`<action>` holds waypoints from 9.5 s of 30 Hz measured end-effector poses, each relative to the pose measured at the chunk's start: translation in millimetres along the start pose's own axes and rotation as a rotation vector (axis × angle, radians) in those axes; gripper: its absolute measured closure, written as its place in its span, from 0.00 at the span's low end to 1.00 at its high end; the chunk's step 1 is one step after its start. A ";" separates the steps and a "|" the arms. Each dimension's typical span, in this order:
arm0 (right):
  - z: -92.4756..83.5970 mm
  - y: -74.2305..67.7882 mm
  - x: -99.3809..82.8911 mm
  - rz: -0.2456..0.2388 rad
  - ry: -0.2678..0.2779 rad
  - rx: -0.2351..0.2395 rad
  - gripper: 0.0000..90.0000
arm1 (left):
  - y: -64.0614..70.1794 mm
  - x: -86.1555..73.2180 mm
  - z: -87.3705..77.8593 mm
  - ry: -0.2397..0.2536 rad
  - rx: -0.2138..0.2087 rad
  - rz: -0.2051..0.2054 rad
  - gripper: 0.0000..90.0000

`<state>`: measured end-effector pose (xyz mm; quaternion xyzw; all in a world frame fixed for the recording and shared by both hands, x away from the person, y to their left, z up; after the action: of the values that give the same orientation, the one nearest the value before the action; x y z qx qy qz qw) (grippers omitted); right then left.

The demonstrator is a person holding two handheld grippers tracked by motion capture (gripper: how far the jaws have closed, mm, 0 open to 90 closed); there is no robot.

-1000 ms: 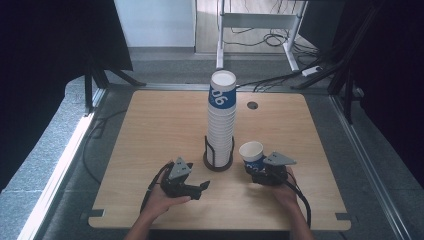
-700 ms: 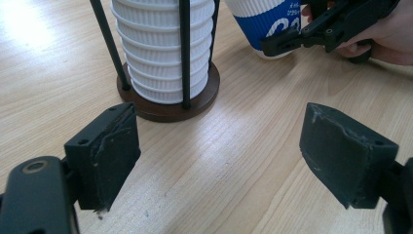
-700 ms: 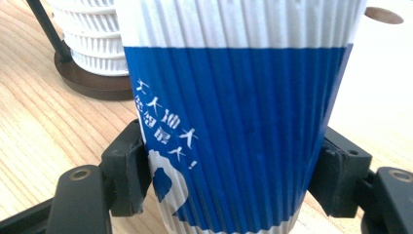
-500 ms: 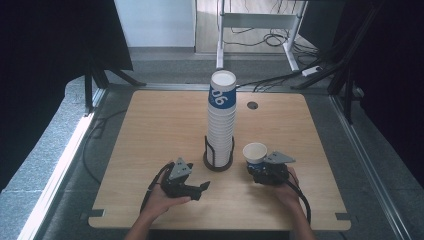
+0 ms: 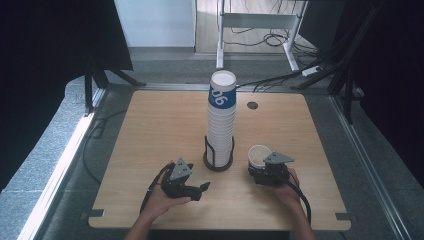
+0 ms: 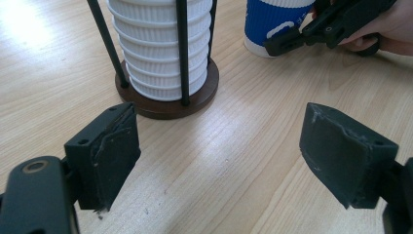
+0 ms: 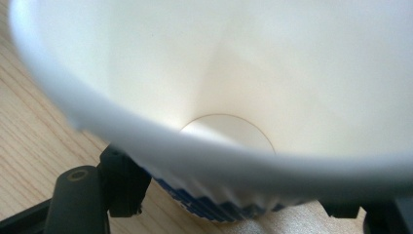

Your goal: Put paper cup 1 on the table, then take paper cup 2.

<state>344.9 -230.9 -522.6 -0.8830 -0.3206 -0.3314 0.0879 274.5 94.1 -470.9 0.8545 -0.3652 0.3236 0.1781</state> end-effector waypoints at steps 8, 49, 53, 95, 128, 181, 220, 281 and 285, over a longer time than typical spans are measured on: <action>0.1 -0.9 -0.7 -0.001 -0.014 -0.017 0.23 | 0.8 -0.1 -0.2 -0.001 0.001 0.006 0.17; -110.7 -18.5 -2.0 0.006 0.365 0.050 0.24 | -4.2 0.8 -15.9 0.083 0.023 -0.002 0.17; -113.0 -24.6 2.0 -0.012 0.374 0.079 0.25 | -5.2 3.6 -18.3 0.109 0.035 -0.015 0.17; -101.3 -48.9 13.2 -0.084 0.350 0.191 0.26 | -34.0 99.9 -8.6 0.198 0.026 0.004 0.09; -92.1 -48.5 18.1 -0.098 0.330 0.215 0.27 | -44.2 129.0 16.1 0.199 -0.007 0.063 0.14; -142.7 -8.1 158.9 -0.201 0.415 0.395 0.28 | -42.8 127.3 14.0 0.190 -0.009 0.078 0.14; -150.4 -9.6 241.8 -0.227 0.461 0.436 0.24 | -40.3 129.3 15.6 0.194 -0.003 0.069 0.14; -227.3 -13.1 240.4 -0.248 0.654 0.351 0.30 | -37.6 131.0 15.5 0.169 0.010 0.078 0.14; -228.4 -15.3 230.6 -0.261 0.652 0.362 0.30 | -37.4 130.7 15.1 0.168 0.010 0.078 0.14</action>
<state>347.1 -185.8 -200.8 -0.6535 -0.4388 -0.5407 0.2966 377.1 44.5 -395.1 0.8104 -0.3802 0.4028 0.1911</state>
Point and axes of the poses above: each handheld gripper's, and its own axes: z roughly forward along the jaws, x roughly out of its top, y roughly to its right, the point moved 1 cm from there along z, roughly forward along the jaws, and after that the axes turned 12 degrees about -y, right-handed, at the moved point
